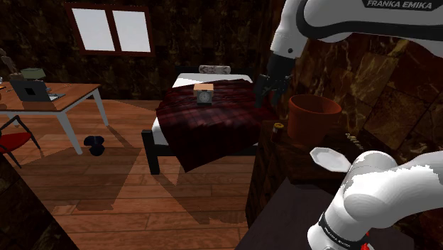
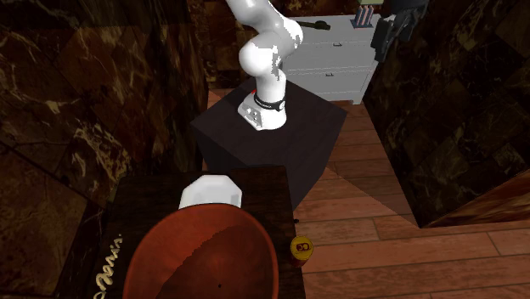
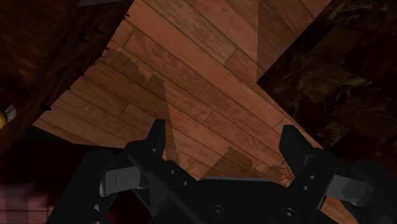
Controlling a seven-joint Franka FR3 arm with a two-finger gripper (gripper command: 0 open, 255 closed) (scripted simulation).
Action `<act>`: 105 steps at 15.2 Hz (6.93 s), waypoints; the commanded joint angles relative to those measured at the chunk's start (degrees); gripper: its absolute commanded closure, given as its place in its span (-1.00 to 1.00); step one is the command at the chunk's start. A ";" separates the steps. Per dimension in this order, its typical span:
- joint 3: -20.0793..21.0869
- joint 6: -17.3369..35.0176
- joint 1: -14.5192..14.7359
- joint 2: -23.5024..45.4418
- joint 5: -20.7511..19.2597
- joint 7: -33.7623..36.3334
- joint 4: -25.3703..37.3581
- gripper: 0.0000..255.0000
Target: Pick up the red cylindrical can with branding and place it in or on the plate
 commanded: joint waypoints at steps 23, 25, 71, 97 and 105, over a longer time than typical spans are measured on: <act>-19.63 24.36 -7.80 21.77 -10.42 -22.78 -5.66 -1.00; -21.46 26.55 -8.17 25.17 -10.24 -25.08 -4.62 -1.00; -29.18 38.15 -13.63 55.30 2.80 -45.68 10.28 1.00; -37.27 30.25 -22.98 29.93 -15.52 -51.53 -2.91 1.00; -42.90 26.72 -30.27 22.26 -22.36 -60.03 -5.11 1.00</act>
